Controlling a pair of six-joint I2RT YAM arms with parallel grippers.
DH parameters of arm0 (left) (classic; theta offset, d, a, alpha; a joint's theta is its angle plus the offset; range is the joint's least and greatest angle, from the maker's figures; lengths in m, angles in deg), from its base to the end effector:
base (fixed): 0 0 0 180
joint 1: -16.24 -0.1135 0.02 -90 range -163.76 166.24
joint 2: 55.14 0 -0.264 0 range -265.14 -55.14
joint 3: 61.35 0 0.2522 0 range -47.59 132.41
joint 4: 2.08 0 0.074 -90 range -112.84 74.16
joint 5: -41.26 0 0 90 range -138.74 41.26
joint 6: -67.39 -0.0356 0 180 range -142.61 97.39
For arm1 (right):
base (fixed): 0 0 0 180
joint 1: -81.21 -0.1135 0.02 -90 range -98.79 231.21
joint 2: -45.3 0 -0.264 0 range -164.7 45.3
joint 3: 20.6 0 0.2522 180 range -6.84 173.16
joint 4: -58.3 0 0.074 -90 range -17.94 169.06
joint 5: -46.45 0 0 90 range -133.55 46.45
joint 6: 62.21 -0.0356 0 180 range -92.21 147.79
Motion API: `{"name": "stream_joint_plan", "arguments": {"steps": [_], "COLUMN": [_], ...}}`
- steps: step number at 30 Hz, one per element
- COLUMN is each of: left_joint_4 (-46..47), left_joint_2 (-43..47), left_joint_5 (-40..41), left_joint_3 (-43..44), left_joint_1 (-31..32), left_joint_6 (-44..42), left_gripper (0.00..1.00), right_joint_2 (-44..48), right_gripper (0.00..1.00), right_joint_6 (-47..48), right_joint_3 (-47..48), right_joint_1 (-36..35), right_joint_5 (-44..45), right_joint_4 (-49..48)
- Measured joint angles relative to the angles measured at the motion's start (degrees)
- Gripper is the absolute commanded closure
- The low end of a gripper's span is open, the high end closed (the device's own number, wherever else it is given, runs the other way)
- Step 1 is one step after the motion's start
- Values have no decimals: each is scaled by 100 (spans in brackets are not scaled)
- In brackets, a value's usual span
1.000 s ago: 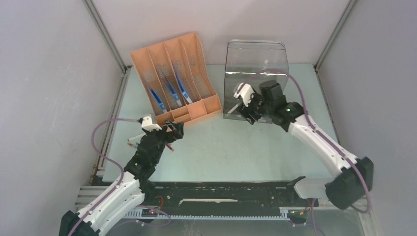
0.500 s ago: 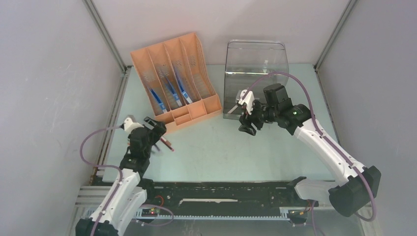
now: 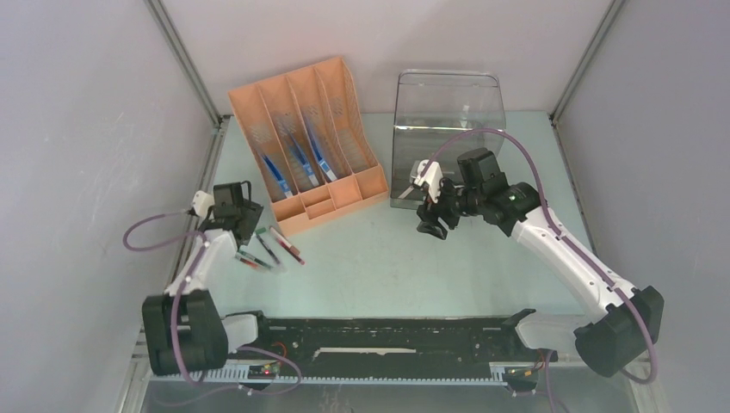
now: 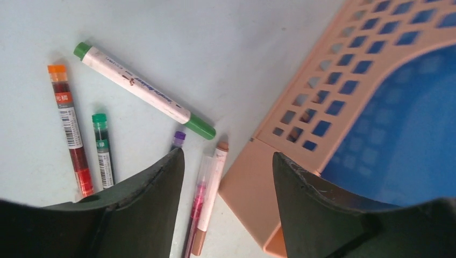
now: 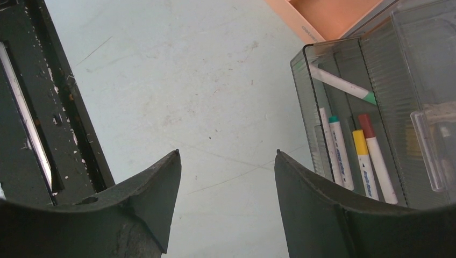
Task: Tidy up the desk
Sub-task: Pick up the stationery from the center of the board.
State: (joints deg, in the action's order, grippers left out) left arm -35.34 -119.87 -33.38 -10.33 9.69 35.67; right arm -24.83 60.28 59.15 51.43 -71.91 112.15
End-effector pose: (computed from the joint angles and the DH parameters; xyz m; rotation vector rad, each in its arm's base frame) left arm 0.2237 0.0352 0.2133 -1.3669 1.9192 -0.1191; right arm 0.2124 0.1410 0.3305 -1.3861 1.8246 0.5528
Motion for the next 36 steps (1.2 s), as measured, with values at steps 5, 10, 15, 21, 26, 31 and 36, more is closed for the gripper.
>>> {"name": "stream_joint_plan", "arguments": {"steps": [5, 10, 15, 21, 26, 31, 36], "left_joint_4": [-538, -968, -1169, -1196, -1156, -1126, -1132], "left_joint_2": [-1019, -1473, -1641, -2144, -2347, -2446, -2590], "left_joint_5": [-74, -68, -50, -52, -98, -170, -289], "left_joint_3": [562, 756, 796, 1003, 1106, 1193, 1320], "left_joint_1": [-188, -260, -284, -546, -732, -905, -1034], "left_joint_6": [236, 459, 592, 645, 717, 780, 824], "left_gripper": [41, 39, 37, 36, 37, 40, 48], "right_joint_2": [-35, -37, -37, -37, -59, -120, -140], "right_gripper": [28, 28, 28, 28, 28, 28, 28], "right_joint_6": [4, 17, 22, 22, 22, 22, 22], "right_joint_3": [-7, -63, -72, -74, -83, -85, -85], "right_joint_1": [0, 0, 0, 0, 0, 0, -17], "right_joint_5": [92, 142, 162, 177, 175, 170, 173], "right_joint_4": [-2, -7, -7, -7, -7, -7, -7]}}
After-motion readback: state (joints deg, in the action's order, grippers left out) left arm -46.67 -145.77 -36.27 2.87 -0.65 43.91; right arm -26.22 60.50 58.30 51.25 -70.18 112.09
